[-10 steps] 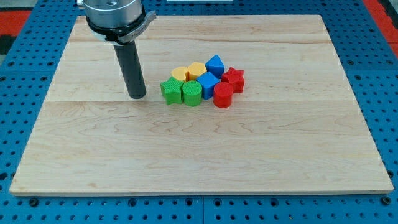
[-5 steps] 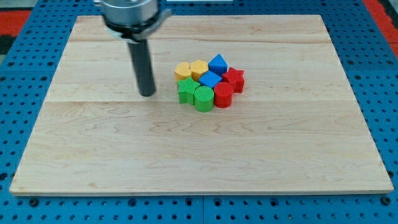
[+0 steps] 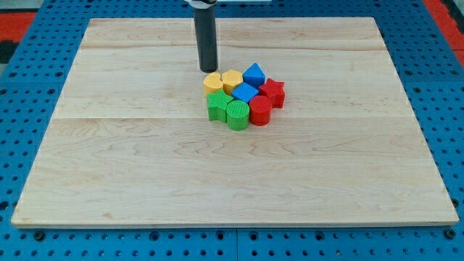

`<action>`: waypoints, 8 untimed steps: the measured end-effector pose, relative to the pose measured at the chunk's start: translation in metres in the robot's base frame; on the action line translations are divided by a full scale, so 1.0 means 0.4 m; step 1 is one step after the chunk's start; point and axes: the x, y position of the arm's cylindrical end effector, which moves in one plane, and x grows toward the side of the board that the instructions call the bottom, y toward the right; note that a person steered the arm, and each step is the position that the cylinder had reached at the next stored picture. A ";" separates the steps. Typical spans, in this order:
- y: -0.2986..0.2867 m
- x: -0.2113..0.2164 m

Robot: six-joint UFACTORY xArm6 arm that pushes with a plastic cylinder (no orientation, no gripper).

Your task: Nudge the yellow heart a bit right

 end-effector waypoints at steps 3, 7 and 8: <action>-0.057 -0.003; -0.067 0.112; -0.066 0.120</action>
